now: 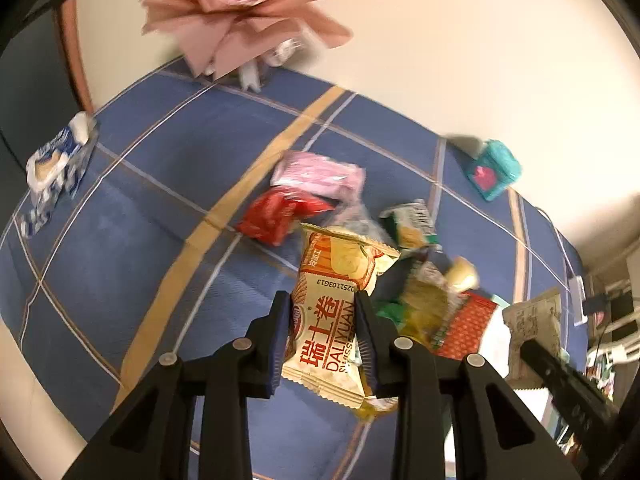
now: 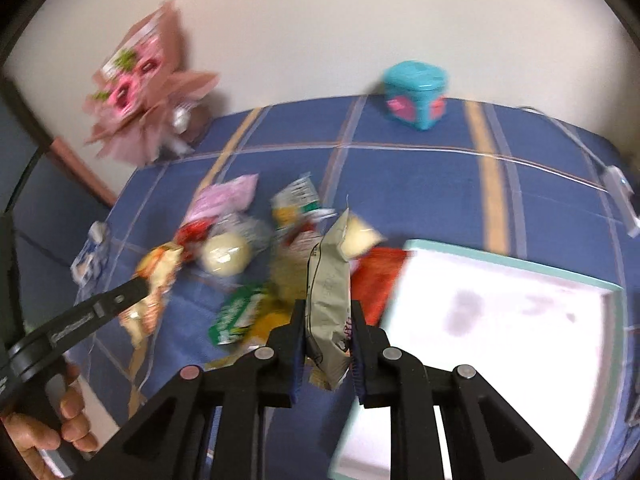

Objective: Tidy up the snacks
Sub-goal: 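Carry the Daliyuan bag with left gripper into tray while right gripper carries cream biscuit pack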

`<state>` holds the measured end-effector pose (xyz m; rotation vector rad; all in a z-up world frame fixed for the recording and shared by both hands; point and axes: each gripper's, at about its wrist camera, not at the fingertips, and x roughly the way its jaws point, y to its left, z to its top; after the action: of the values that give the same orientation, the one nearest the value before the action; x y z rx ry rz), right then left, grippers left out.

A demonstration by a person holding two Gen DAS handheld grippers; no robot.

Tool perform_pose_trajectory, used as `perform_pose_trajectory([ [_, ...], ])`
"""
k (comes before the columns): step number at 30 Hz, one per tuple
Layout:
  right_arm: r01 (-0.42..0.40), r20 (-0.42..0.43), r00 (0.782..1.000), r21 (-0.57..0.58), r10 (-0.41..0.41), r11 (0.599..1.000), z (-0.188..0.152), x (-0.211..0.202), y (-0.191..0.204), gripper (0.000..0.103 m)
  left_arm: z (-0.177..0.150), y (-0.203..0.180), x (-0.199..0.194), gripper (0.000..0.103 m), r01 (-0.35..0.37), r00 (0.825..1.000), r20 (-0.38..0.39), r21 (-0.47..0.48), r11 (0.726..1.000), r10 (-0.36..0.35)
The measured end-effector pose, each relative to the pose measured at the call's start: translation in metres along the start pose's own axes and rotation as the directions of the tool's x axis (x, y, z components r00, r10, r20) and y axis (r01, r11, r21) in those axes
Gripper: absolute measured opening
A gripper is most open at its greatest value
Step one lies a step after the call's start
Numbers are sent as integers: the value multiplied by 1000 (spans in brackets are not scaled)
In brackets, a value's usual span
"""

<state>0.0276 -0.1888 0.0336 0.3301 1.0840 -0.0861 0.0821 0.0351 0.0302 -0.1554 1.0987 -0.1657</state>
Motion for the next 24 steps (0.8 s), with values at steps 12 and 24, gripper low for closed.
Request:
perform_pose_trajectory([
  [12,232,-47,972,310,-229,922,-23,-33,-155,20,-54,-140,-5,33,117,993,-30,338,934,-113],
  [24,230,-82,973,404,-215,885,-44,-30,-199,21,-108,-206,44,33,141,987,-135,502,853,-84],
])
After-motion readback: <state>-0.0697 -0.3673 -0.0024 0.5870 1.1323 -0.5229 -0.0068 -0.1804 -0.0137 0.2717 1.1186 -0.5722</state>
